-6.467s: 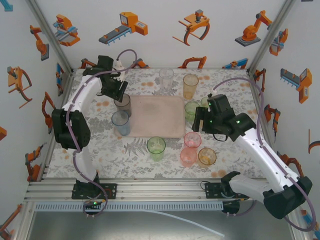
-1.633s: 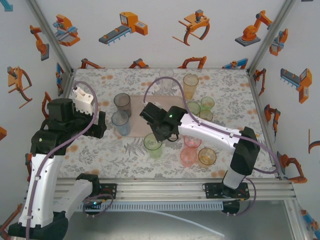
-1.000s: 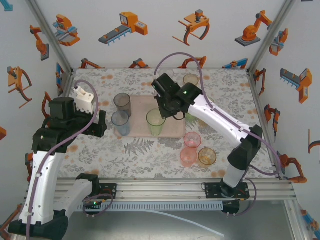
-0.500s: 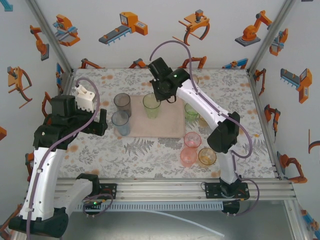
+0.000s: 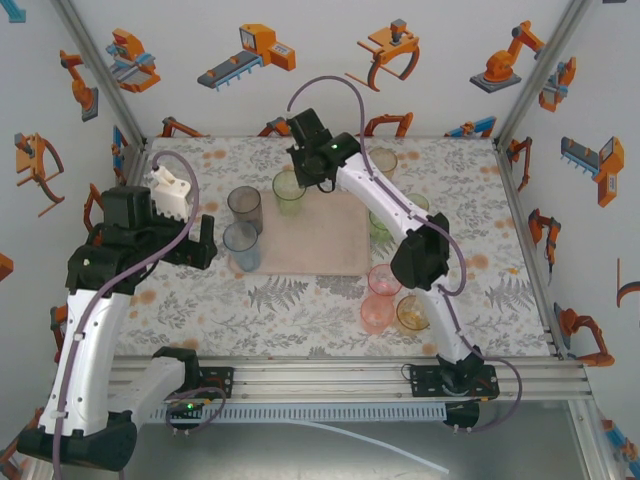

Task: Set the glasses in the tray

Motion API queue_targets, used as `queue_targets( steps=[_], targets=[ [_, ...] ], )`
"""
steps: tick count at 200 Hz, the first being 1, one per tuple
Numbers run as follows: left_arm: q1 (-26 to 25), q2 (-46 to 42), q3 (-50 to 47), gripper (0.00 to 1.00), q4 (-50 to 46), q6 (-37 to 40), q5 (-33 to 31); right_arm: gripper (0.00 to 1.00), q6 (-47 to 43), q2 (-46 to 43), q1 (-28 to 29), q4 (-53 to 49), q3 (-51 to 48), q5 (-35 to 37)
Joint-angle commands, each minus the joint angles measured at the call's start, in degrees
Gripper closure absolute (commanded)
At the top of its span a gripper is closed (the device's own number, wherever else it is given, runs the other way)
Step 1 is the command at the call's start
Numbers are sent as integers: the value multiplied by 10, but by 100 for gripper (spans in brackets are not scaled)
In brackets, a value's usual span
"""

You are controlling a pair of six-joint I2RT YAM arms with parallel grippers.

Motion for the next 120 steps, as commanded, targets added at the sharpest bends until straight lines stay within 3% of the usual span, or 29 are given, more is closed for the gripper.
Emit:
queue_targets(
  steps=[1, 120],
  targets=[
    [6, 3, 24, 11, -8, -14, 27, 100, -7, 3, -7, 48, 18, -10],
    [32, 10, 8, 12, 6, -32, 70, 100, 12, 56, -13, 118, 43, -56]
  ],
)
